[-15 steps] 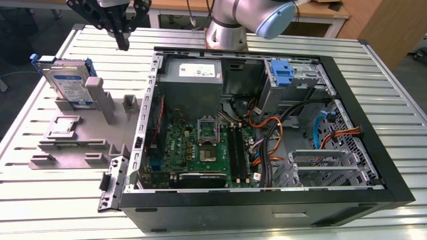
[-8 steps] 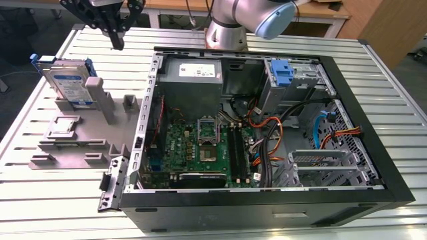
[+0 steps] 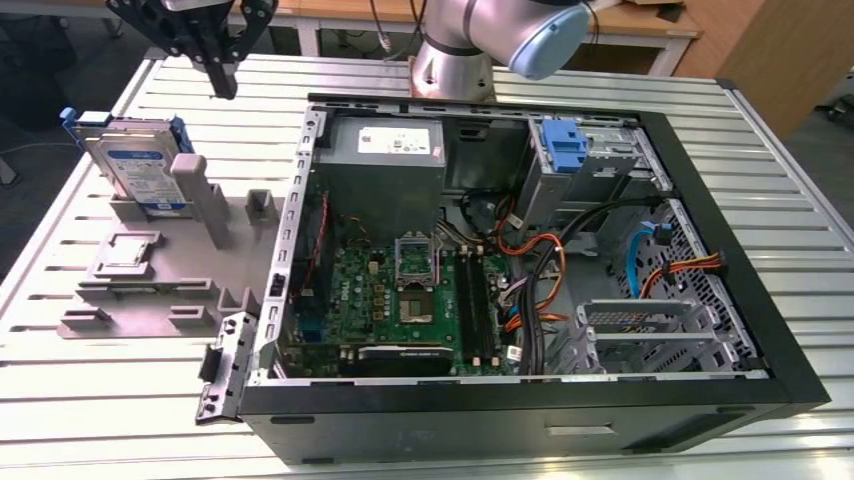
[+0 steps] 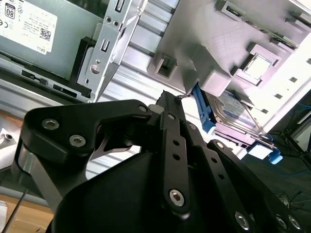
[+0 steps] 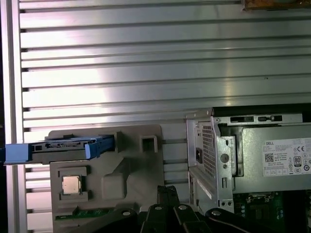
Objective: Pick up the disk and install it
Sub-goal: 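Reach for the disk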
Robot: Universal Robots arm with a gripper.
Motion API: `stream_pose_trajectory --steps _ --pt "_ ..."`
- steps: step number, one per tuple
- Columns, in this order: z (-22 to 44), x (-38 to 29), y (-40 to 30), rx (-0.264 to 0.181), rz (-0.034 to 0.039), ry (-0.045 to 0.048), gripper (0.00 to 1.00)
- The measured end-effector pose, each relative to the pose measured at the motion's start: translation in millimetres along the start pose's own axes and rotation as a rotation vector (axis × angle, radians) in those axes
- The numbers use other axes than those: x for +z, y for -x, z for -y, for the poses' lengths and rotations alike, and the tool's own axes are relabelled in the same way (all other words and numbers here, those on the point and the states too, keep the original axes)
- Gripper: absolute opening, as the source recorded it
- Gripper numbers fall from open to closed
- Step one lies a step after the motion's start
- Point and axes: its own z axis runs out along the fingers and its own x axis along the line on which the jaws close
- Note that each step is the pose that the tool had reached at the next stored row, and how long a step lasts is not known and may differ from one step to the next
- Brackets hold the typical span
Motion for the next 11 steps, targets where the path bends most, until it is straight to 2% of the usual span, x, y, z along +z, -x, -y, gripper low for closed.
stream_pose_trajectory --steps 11 --pt "-0.7 -0.2 -15.5 0.000 0.0000 0.0000 0.10"
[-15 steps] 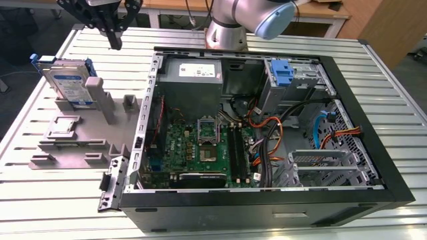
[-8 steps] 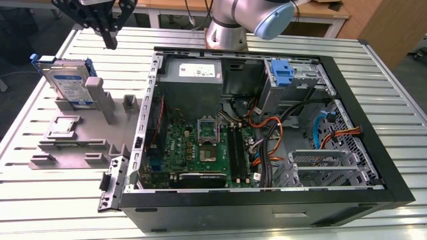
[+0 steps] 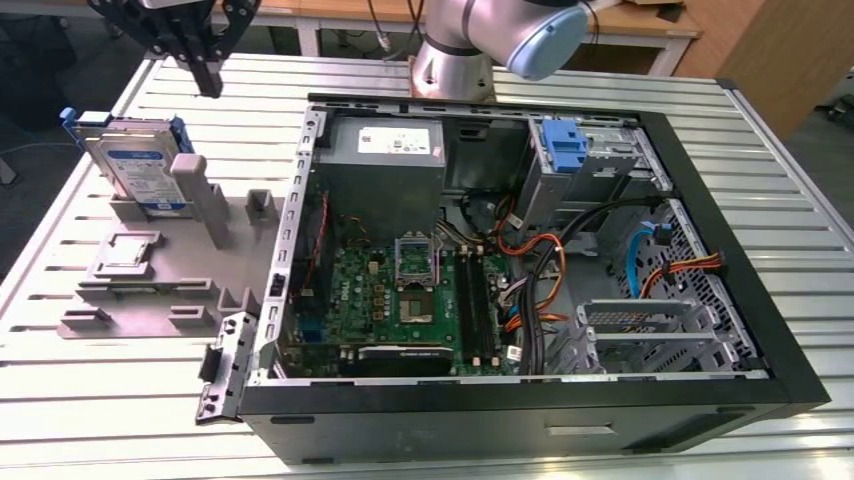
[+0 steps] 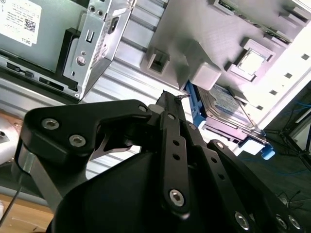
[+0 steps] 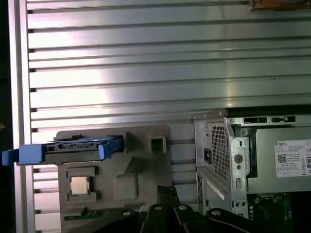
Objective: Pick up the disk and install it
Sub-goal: 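Reach for the disk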
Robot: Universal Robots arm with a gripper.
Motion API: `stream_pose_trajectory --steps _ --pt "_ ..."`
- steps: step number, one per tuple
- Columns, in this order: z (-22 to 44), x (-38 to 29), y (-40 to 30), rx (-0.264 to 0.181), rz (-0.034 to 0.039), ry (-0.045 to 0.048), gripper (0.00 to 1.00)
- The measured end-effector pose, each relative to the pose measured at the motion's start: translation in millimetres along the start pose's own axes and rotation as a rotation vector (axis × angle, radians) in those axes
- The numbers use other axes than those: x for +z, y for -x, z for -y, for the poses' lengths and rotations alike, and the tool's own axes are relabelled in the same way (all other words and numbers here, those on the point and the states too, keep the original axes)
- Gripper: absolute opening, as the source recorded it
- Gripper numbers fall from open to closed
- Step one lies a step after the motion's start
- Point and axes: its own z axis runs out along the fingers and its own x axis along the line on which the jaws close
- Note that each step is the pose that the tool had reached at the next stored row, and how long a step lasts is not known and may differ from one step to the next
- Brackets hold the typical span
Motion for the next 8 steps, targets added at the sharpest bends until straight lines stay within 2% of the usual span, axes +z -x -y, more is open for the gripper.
stream_pose_trajectory --steps 3,8 --pt "-0.4 0.0 -3.6 0.000 0.0000 0.0000 0.10" --pt "-0.4 0.1 -3.9 0.000 0.0000 0.0000 0.10"
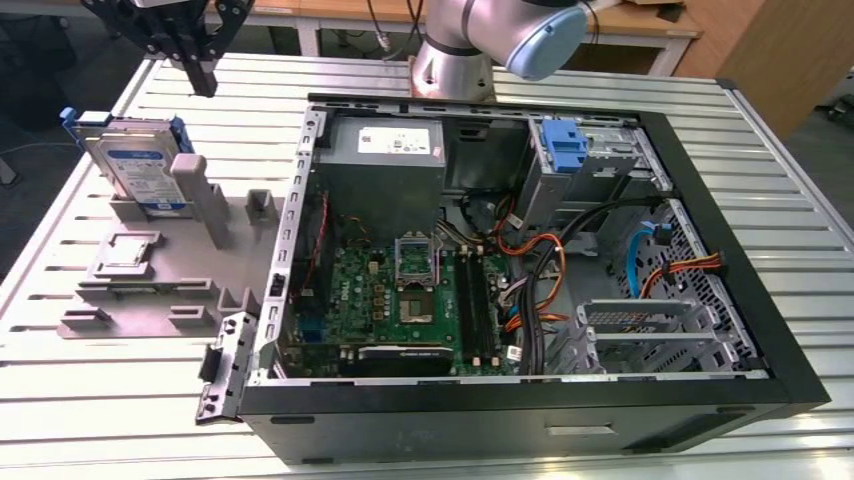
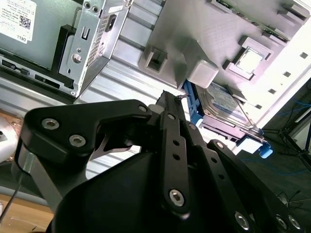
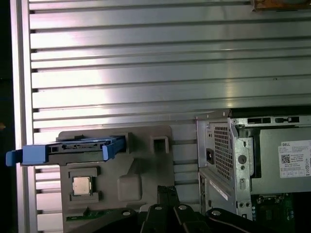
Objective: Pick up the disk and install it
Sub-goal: 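Reach for the disk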
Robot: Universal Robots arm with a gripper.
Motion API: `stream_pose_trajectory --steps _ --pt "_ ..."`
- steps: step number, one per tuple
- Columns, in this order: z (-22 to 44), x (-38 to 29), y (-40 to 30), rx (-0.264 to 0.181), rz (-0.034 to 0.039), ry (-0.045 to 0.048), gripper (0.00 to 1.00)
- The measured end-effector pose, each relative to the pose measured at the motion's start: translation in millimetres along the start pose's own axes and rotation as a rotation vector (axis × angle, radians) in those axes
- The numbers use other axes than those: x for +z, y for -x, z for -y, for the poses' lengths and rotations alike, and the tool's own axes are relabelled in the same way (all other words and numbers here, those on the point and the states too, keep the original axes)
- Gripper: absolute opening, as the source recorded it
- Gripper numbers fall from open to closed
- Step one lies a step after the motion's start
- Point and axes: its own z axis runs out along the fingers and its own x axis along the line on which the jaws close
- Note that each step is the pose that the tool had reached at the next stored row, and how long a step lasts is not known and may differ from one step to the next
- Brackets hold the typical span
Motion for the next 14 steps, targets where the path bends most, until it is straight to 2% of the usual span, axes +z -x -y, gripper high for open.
stream_pose_trajectory --steps 5,10,14 --pt "0.0 0.2 -0.1 0.000 -0.0014 0.0000 0.10" --pt "0.2 0.7 -1.5 0.000 -0.0089 -0.0006 0.10" --pt "0.3 1.0 -6.6 0.001 -0.0137 -0.0010 0.10"
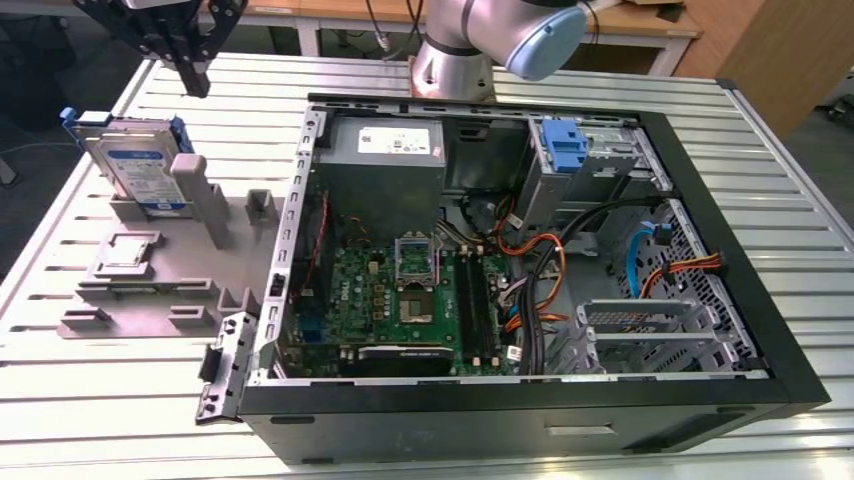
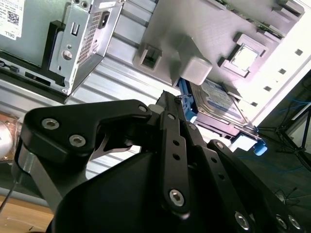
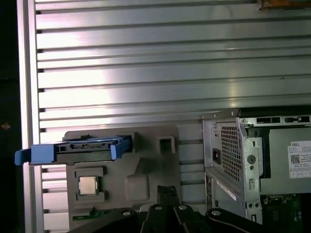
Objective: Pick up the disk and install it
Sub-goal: 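Reach for the disk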
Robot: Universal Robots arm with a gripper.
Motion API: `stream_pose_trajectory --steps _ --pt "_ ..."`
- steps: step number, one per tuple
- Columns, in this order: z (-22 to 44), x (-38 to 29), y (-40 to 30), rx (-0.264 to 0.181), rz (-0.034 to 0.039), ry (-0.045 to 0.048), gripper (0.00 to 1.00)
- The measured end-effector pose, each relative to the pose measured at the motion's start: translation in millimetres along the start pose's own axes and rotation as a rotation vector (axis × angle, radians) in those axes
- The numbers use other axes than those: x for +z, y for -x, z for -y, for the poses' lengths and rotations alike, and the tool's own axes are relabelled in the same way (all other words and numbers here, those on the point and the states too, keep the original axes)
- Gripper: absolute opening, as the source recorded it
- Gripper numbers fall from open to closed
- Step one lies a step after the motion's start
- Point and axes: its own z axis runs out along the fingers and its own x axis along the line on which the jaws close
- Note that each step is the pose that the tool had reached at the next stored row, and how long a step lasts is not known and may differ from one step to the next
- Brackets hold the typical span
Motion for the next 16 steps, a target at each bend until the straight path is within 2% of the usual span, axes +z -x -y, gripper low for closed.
stream_pose_trajectory --steps 5,16 --pt "0.4 0.8 -8.7 0.000 -0.0024 -0.0001 0.10" --pt "0.6 2.6 -22.2 0.000 -0.0080 -0.0006 0.10"
